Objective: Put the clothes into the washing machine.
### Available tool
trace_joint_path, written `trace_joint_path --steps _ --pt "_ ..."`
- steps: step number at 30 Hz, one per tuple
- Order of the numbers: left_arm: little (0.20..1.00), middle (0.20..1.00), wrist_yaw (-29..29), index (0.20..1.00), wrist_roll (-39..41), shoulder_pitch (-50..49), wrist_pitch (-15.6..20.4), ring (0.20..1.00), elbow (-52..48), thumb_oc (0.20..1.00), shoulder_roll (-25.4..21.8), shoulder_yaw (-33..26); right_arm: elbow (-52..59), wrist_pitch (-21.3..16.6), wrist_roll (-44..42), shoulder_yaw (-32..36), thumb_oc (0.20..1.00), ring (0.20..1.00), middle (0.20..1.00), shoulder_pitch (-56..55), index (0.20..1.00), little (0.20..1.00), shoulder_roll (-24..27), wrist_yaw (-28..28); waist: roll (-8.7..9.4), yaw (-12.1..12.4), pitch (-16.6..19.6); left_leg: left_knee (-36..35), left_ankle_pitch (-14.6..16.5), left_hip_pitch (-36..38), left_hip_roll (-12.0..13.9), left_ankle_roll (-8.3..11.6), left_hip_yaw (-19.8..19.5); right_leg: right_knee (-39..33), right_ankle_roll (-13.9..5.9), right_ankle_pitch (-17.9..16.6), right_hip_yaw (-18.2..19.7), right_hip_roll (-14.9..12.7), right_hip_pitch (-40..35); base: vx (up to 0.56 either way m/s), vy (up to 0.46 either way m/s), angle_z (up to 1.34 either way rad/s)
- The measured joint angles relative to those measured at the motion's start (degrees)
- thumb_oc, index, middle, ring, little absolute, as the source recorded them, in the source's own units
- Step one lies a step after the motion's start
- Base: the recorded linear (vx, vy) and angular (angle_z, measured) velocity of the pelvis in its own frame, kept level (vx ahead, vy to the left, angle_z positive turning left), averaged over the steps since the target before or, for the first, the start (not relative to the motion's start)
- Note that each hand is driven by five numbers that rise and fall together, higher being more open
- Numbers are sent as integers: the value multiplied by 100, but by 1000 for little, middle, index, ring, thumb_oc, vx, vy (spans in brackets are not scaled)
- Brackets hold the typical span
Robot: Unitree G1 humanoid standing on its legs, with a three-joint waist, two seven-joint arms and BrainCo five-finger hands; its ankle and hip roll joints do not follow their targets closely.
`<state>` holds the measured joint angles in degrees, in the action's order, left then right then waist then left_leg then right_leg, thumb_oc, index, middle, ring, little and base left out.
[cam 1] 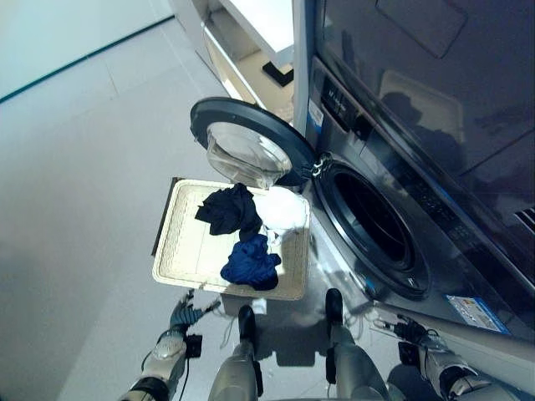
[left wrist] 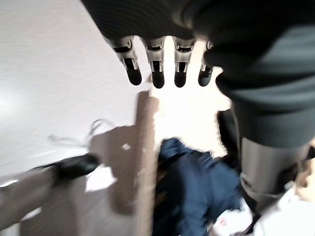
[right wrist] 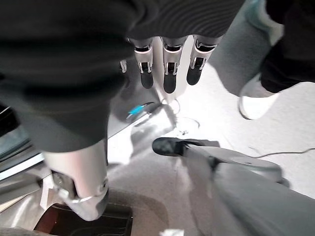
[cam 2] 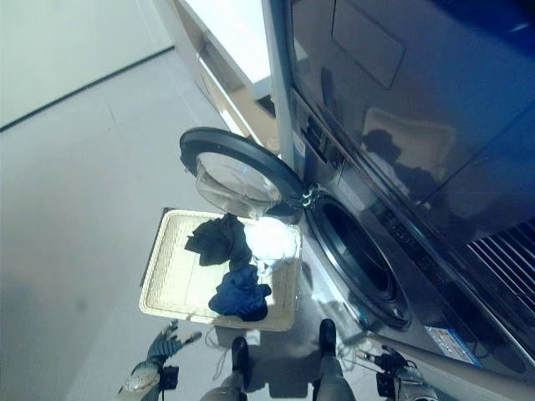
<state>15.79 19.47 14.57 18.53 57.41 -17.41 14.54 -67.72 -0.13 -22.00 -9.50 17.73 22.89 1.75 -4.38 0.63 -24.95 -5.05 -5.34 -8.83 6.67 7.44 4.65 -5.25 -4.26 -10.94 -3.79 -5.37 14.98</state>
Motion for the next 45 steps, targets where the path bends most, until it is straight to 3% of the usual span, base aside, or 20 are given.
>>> trace_joint_path --steps 2,3,5,6,9,10,11,12,14,15,16,18,20,24,29,35,40,45 --pt "1000 1000 0 1000 0 0 0 1000 0 1000 0 0 0 0 0 0 1000 1000 1000 0 1000 1000 0 0 0 0 0 0 0 0 0 0 0 0 0 0 0 0 0 0 0 0" --pt "1000 1000 454 1000 -16 416 207 1000 -218 1000 -167 -5 -3 -90 -15 -21 1000 1000 1000 316 1000 1000 143 6 7 32 -337 2 -48 -160 8 14 -20 2 20 -41 -16 7 153 0 0 0" --pt "1000 1000 454 1000 -16 416 207 1000 -218 1000 -167 -5 -3 -90 -15 -21 1000 1000 1000 316 1000 1000 143 6 7 32 -337 2 -48 -160 8 14 -20 2 20 -41 -16 7 153 -25 -24 1" --pt "1000 1000 814 1000 -83 815 235 1000 -461 1000 -350 -12 42 -139 -20 -46 1000 1000 1000 598 1000 1000 155 12 29 42 -478 2 -50 -289 6 16 -29 3 20 -42 -48 4 278 -50 -47 2" --pt "1000 1000 814 1000 -83 815 235 1000 -461 1000 -350 -12 42 -139 -20 -46 1000 1000 1000 598 1000 1000 155 12 29 42 -478 2 -50 -289 6 16 -29 3 20 -42 -48 4 278 -30 -39 -1" --pt "1000 1000 1415 1000 -442 1211 362 1000 -901 1000 -602 -28 270 -258 -126 -221 1000 1000 1000 897 1000 1000 142 75 153 98 -588 159 -49 -676 6 16 -35 212 22 -39 -227 -13 711 -39 -69 -4" --pt "1000 1000 1415 1000 -442 1211 362 1000 -901 1000 -602 -28 270 -258 -126 -221 1000 1000 1000 897 1000 1000 142 75 153 98 -588 159 -49 -676 6 16 -35 212 22 -39 -227 -13 711 -76 -111 -2" --pt "1000 1000 2075 1000 -988 1782 421 1000 -1246 1000 -726 14 374 -427 -196 -249 1000 1000 1000 1073 1000 1000 128 151 281 193 -669 629 -24 -1404 -4 47 -149 800 -134 149 -307 -71 1487 -52 -72 16" --pt "1000 1000 2754 1000 -1683 2186 495 1000 -1548 1000 -1037 247 515 -520 -224 -264 1000 1000 1000 1170 1000 1000 128 188 336 183 -698 1076 9 -2204 -20 79 -348 1560 -60 371 -321 -141 2346 -42 -57 31" --pt "1000 1000 3253 1000 -2364 2349 478 1000 -1577 1000 -1256 426 606 -592 -237 -311 1000 1000 1000 1176 1000 1000 163 235 389 196 -715 1285 85 -2522 -36 82 -355 1888 101 506 -314 -175 2712 -9 -10 21" --pt "1000 1000 3491 1000 -2696 2356 448 1000 -1468 1000 -1284 440 598 -620 -241 -330 1000 1000 1000 1199 1000 1000 155 258 402 184 -727 1310 71 -2615 -51 88 -360 1946 237 475 -296 -180 2826 0 0 0" --pt "1000 1000 3855 1000 -3029 2095 407 1000 -1295 1000 -1285 459 660 -687 -243 -477 1000 1000 1000 1125 1000 1000 153 263 396 137 -710 1349 87 -2516 -70 97 -357 2053 197 519 -223 -186 2810 -11 -35 -11" --pt "1000 1000 3959 1000 -3142 2063 409 1000 -1306 1000 -1291 470 697 -721 -243 -502 1000 1000 1000 1075 1000 1000 209 269 383 128 -695 1399 109 -2535 -92 86 -381 2157 188 570 -196 -207 2864 -7 -32 0" --pt "1000 1000 4200 1000 -3510 2196 411 1000 -1397 1000 -1349 516 892 -747 -243 -602 1000 1000 1000 1078 1000 1000 266 386 388 38 -667 1527 128 -2923 -218 101 -806 2215 180 572 -186 -206 3158 -7 -19 11" --pt "1000 1000 4315 1000 -4024 2440 192 1000 -1378 1000 -1495 732 1157 -747 -243 -701 1000 1000 1000 1175 1000 1000 260 392 390 -9 -668 1656 97 -3383 -237 81 -807 2219 68 461 -150 -202 3560 -3 1 -2" --pt "1000 1000 4426 1000 -4697 3136 -144 1000 -1355 1000 -1920 1334 1656 -750 -240 -920 1000 1000 1000 1306 1000 1000 343 394 395 -109 -670 1651 118 -3445 -244 123 -815 2220 137 484 -146 -200 3609 1 2 1" --pt "1000 1000 4425 1000 -4803 3652 -255 1000 -1125 1000 -1999 1436 1710 -750 -241 -953 1000 1000 1000 1439 1000 1000 375 390 396 -143 -671 1651 133 -3493 -249 120 -815 2221 176 458 -147 -202 3665 0 0 0" --pt "1000 1000 4389 1000 -4811 4340 -432 1000 -631 1000 -2175 1949 1730 -748 -241 -1181 1000 1000 1000 1600 1000 1000 522 380 406 -314 -665 1685 137 -3642 -254 123 -798 2237 151 482 -128 -203 3823 -12 45 -2"
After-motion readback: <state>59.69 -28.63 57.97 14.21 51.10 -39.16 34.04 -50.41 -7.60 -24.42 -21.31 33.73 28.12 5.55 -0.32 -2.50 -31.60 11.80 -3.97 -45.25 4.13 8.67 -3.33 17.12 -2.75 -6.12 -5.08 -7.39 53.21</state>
